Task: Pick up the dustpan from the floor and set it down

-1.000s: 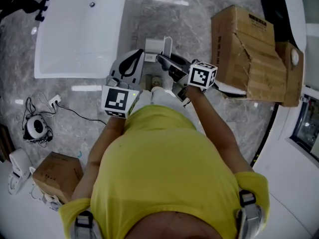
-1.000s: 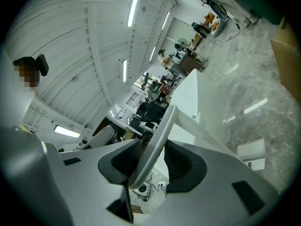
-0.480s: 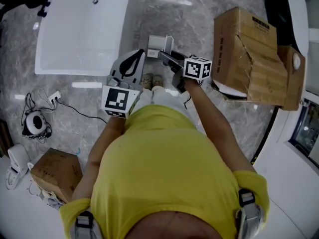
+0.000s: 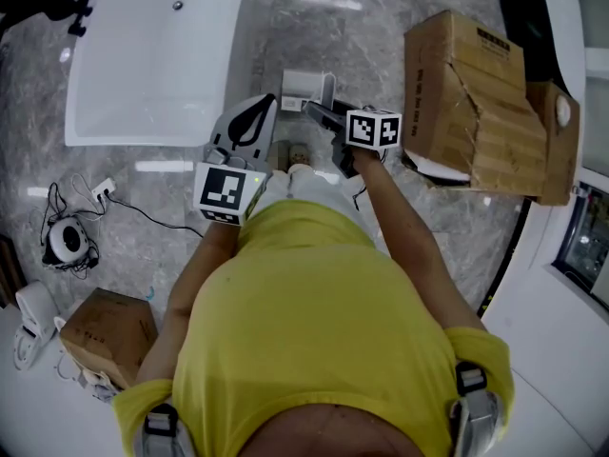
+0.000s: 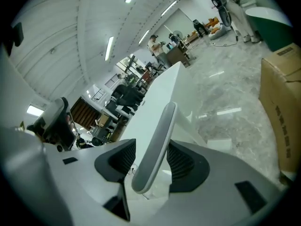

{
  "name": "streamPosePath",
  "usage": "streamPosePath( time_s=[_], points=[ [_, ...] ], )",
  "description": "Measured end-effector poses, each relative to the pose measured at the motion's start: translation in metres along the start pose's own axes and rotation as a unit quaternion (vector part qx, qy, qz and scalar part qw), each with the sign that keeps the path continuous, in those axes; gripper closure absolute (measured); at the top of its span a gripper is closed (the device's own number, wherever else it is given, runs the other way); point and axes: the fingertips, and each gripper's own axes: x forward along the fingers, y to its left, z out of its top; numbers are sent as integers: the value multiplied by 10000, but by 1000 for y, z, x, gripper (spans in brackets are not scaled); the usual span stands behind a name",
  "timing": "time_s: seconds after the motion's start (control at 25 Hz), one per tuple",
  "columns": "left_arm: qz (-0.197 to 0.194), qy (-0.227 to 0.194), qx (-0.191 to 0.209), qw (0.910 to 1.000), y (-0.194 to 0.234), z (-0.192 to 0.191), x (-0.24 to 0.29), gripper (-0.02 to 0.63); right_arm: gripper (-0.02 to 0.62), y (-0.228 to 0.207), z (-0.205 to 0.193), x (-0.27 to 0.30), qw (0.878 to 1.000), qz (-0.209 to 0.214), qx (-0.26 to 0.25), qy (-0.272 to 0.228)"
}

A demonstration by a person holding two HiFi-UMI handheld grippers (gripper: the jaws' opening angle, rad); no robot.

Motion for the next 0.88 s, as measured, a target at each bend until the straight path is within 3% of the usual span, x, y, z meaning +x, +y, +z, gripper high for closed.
streamPosePath(
  time_s=[0.12,0.28,0.32,0.4,0.48,0.68,0.88],
  points=[
    [-66,-34,11,10000,-2,1,-1,604,325,-4,-4,-13,9986,-516,62,44],
    [-158,-110,83,9998,-9,5,1,604,318,2,6,-44,9920,-1158,-404,-313],
    [-185,-142,115,9997,-11,8,2,604,339,7,14,-54,9887,-1290,-567,-516],
    [-223,-222,196,9993,-13,15,5,604,458,22,36,-74,9778,-1523,-1013,-1023],
    [-240,-327,319,9987,-13,26,8,604,574,44,64,-96,9595,-1711,-1584,-1577],
    [-278,-723,673,9947,-20,70,14,604,584,112,129,-155,9009,-1961,-2714,-2761],
    [-17,-1153,861,9896,-20,123,10,604,584,167,170,-209,8390,-2220,-3383,-3637]
  ],
)
